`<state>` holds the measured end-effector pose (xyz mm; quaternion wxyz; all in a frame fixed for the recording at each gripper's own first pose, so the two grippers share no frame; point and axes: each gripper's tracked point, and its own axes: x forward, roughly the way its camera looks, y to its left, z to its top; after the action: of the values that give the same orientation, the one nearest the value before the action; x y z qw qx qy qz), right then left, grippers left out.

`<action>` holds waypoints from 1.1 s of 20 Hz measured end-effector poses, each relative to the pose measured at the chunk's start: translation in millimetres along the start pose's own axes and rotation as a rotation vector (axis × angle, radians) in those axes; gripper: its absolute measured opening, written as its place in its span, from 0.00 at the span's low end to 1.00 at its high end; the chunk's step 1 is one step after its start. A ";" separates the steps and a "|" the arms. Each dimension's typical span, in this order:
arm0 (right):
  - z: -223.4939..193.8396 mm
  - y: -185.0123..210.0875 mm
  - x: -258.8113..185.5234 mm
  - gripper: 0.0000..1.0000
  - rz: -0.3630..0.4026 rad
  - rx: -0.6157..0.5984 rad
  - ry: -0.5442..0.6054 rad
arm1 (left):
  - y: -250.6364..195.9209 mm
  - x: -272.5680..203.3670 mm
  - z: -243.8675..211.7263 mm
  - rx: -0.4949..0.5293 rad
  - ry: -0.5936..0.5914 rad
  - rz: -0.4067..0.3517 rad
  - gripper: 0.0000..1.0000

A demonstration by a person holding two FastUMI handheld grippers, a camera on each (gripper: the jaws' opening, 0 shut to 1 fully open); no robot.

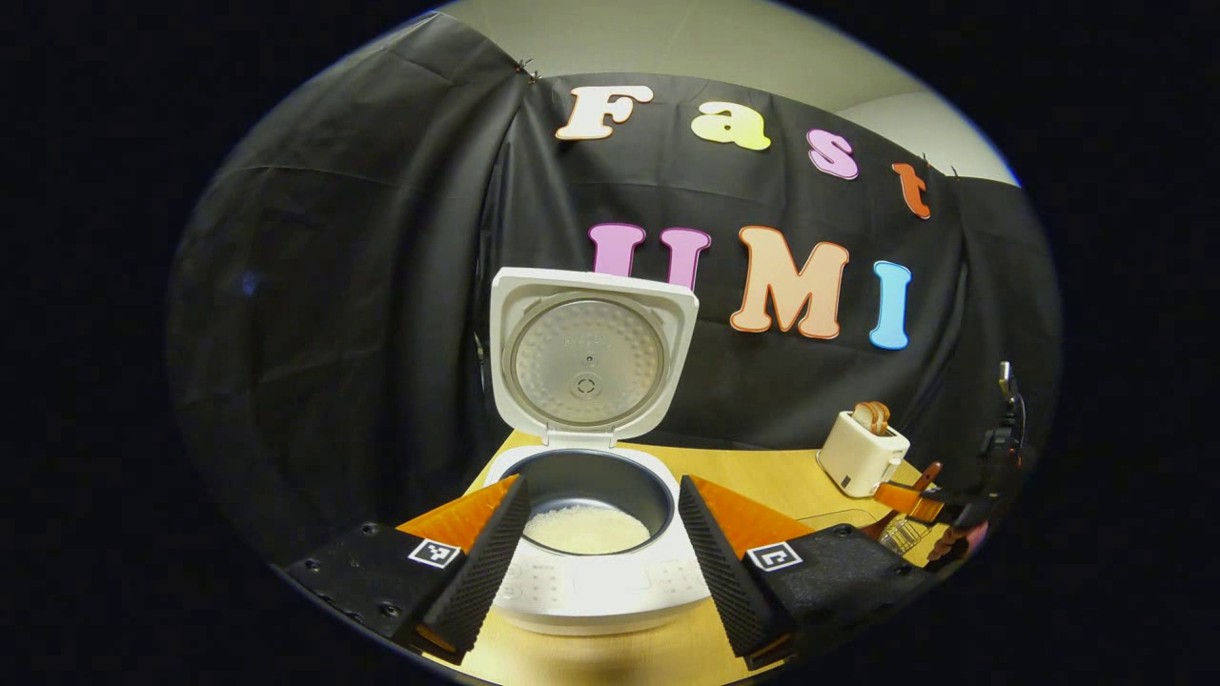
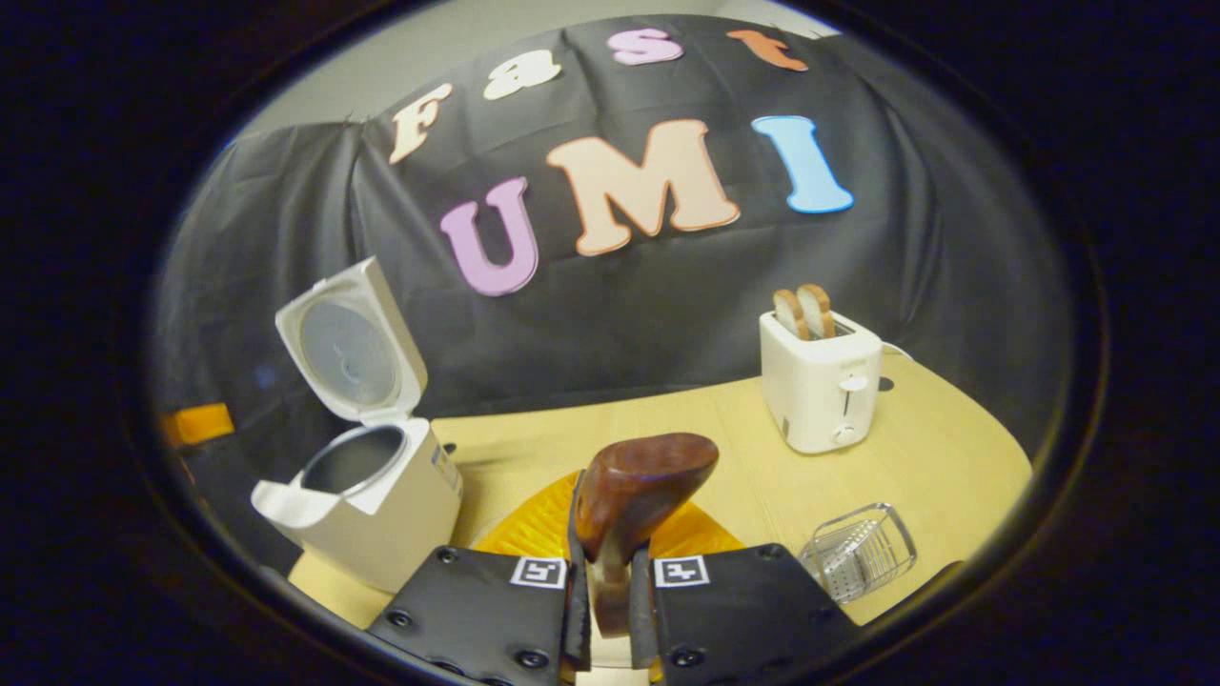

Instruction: Close the left gripper, press the button to open the rice cooker; take a wooden spoon from the chopstick holder with the right hand, scoop a spoonful of rice and pour it into the rice cooker, then put the wooden spoon back into the chopstick holder.

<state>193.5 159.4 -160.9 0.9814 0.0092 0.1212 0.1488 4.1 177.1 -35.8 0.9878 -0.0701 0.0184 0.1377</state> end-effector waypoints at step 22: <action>-64.6 32.9 3.4 0.20 -0.026 0.491 0.209 | 36.0 -7.4 -17.0 -0.045 0.017 0.003 0.93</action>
<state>171.5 190.7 -222.6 0.9337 0.2301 0.2544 0.1025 -13.1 207.0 -57.0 0.9856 -0.0935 0.0236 0.1391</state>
